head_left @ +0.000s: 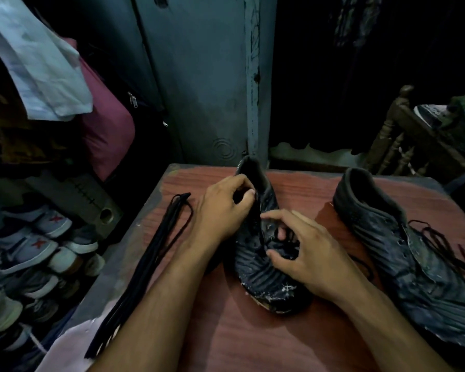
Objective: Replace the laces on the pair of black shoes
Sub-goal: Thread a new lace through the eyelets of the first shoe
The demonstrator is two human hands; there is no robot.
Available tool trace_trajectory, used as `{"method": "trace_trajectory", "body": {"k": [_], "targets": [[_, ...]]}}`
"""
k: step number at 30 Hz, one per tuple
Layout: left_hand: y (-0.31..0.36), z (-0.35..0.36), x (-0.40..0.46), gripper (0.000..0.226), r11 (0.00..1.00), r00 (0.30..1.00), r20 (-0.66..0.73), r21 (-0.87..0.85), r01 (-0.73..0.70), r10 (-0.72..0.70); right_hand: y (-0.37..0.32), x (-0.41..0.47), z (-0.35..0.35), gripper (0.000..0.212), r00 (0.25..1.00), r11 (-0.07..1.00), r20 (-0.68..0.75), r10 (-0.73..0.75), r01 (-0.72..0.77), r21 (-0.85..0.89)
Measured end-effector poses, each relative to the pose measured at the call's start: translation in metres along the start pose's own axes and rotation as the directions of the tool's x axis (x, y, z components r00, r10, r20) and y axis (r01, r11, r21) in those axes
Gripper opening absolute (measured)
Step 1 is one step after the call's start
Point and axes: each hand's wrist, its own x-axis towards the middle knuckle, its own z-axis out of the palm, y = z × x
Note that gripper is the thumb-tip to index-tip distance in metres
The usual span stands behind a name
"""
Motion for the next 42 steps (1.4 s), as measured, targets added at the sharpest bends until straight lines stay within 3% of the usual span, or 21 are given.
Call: {"method": "trace_trajectory", "body": {"k": [4, 7, 10, 15, 18, 20, 23, 32, 37, 40, 42], "targets": [[-0.006, -0.005, 0.005, 0.014, 0.975, 0.975, -0.007, 0.023, 0.22, -0.22, -0.001, -0.001, 0.003, 0.058, 0.999, 1.0, 0.037, 0.006, -0.006, 0.012], [-0.014, -0.006, 0.009, 0.015, 0.954, 0.96, -0.018, -0.122, 0.275, -0.28, -0.003, -0.001, 0.003, 0.055, 1.0, 1.0, 0.028, 0.011, -0.012, 0.025], [-0.016, -0.007, 0.009, 0.004, 0.968, 0.976, -0.037, -0.145, 0.205, -0.212, -0.005, -0.002, 0.003, 0.055, 0.999, 0.999, 0.028, 0.017, -0.018, 0.033], [-0.022, -0.003, 0.007, 0.013, 0.983, 0.996, -0.081, -0.18, 0.034, -0.049, -0.007, -0.002, 0.003, 0.054, 0.999, 0.998, 0.004, 0.051, -0.052, 0.025], [-0.022, -0.002, 0.004, 0.014, 0.982, 0.999, -0.004, -0.185, -0.048, 0.048, -0.005, -0.001, 0.003, 0.053, 0.995, 0.997, -0.05, 0.081, -0.081, 0.015], [-0.025, 0.004, 0.003, 0.022, 0.994, 0.994, 0.064, -0.069, -0.087, 0.092, -0.005, -0.002, 0.003, 0.052, 0.992, 0.995, -0.072, 0.099, -0.098, 0.022], [-0.033, 0.012, 0.004, 0.039, 0.996, 0.993, 0.082, -0.005, -0.091, 0.091, -0.006, -0.002, 0.002, 0.044, 0.989, 0.993, -0.095, 0.114, -0.113, 0.022], [-0.03, 0.021, -0.001, 0.054, 0.987, 0.998, 0.056, -0.16, -0.028, 0.038, -0.011, -0.008, -0.011, 0.014, 0.962, 0.964, -0.074, 0.264, -0.263, 0.029], [-0.026, 0.031, -0.005, 0.056, 0.987, 0.997, 0.071, -0.163, -0.009, 0.021, -0.023, -0.001, -0.023, 0.008, 0.912, 0.894, 0.083, 0.402, -0.371, -0.252], [-0.025, 0.028, -0.008, 0.056, 0.985, 0.997, 0.075, -0.169, 0.019, -0.006, -0.036, 0.006, -0.032, 0.026, 0.865, 0.793, 0.109, 0.489, -0.389, -0.469], [-0.025, 0.028, -0.008, 0.056, 0.986, 0.996, 0.082, -0.163, 0.034, -0.02, -0.05, 0.008, -0.043, 0.035, 0.834, 0.764, 0.157, 0.528, -0.387, -0.517]]}}
